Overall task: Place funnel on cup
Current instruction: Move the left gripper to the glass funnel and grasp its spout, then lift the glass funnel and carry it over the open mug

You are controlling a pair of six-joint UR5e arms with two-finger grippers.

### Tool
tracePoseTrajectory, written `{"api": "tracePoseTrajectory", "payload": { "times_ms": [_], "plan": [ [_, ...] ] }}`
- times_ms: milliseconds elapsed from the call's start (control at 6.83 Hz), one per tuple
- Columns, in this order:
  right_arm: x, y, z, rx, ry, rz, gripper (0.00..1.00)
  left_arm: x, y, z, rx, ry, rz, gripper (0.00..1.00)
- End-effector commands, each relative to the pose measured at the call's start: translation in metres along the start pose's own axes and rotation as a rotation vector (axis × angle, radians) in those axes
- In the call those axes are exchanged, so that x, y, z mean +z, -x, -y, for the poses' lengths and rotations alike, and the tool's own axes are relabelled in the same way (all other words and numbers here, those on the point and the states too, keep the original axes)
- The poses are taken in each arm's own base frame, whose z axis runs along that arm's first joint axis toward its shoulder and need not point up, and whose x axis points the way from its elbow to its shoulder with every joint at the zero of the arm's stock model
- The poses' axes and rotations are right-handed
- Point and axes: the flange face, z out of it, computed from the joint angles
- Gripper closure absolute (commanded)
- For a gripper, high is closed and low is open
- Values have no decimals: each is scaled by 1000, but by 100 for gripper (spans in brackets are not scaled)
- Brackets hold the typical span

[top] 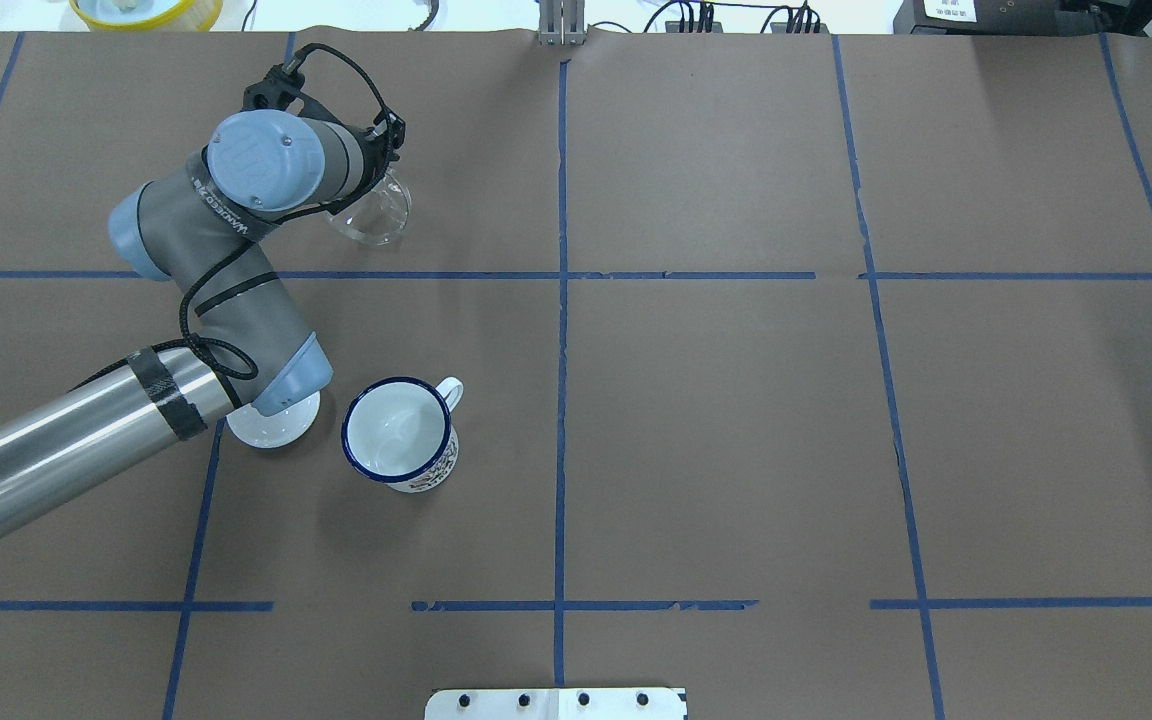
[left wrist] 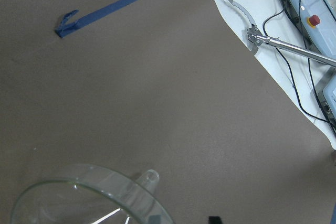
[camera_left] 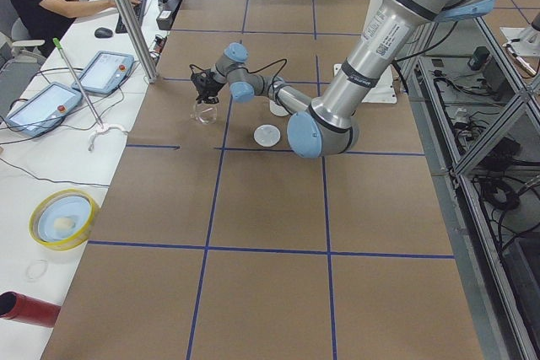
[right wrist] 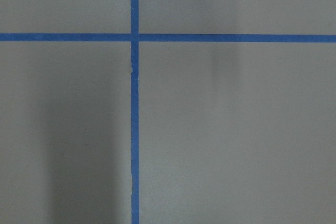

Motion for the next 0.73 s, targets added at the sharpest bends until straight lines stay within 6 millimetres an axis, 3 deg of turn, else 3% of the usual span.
{"api": "tracePoseTrajectory", "payload": {
  "times_ms": [0, 146, 585],
  "plan": [
    [0, 0, 0, 0, 0, 0, 0, -39, -26, 24, -9, 76, -44, 100],
    [0, 0, 0, 0, 0, 0, 0, -77, -35, 54, -29, 161, -37, 100],
    [0, 0, 0, 0, 0, 0, 0, -256, -50, 36, 212, 275, 134, 100]
  ]
}}
